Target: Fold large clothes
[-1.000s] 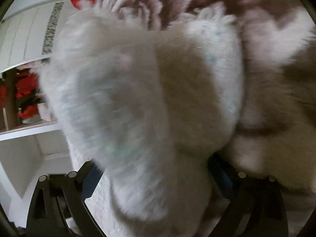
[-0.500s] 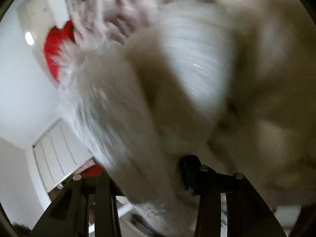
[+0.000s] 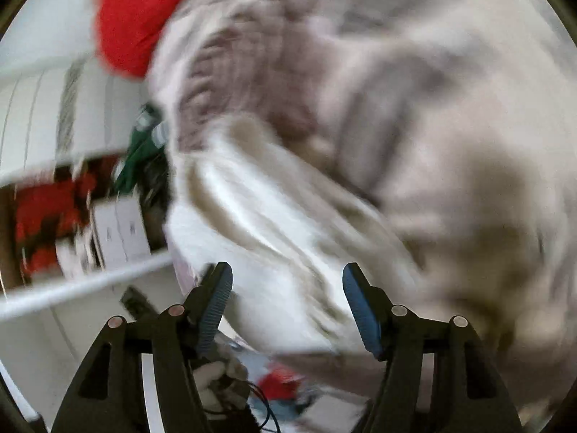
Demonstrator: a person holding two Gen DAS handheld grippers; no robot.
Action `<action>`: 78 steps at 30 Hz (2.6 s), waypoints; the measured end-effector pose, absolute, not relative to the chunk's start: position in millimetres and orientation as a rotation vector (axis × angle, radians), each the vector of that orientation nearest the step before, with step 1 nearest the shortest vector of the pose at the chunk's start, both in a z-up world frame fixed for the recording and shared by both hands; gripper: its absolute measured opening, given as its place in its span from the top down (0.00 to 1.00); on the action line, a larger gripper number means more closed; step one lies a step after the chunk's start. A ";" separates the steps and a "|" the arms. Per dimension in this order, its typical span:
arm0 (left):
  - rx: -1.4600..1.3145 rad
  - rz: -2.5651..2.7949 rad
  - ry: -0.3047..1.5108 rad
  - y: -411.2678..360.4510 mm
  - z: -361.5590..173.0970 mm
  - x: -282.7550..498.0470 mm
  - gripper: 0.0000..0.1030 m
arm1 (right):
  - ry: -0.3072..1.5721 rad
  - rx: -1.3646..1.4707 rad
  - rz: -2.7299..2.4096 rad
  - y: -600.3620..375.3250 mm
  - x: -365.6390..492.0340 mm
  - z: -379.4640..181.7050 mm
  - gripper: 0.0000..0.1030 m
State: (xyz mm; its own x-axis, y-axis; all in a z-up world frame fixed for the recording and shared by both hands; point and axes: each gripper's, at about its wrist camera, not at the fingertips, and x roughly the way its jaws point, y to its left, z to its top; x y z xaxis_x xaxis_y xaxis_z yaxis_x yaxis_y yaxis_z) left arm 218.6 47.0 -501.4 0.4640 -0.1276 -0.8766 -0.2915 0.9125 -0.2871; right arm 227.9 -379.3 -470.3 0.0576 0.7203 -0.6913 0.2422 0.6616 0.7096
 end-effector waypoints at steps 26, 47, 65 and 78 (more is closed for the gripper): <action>-0.509 0.143 1.066 79.5 -499.4 209.5 0.00 | 1.657 0.520 0.535 -276.0 316.0 -487.5 0.49; -0.445 0.184 1.093 77.3 -493.0 205.0 0.00 | 1.720 0.544 0.522 -289.8 189.1 -512.9 0.84; -0.527 0.145 1.210 69.4 -485.0 178.6 0.00 | 1.748 0.542 0.372 -332.3 184.2 -485.1 0.55; -0.892 -0.120 1.173 118.7 -526.0 300.6 0.33 | 1.603 0.451 0.358 -310.9 307.2 -457.9 0.42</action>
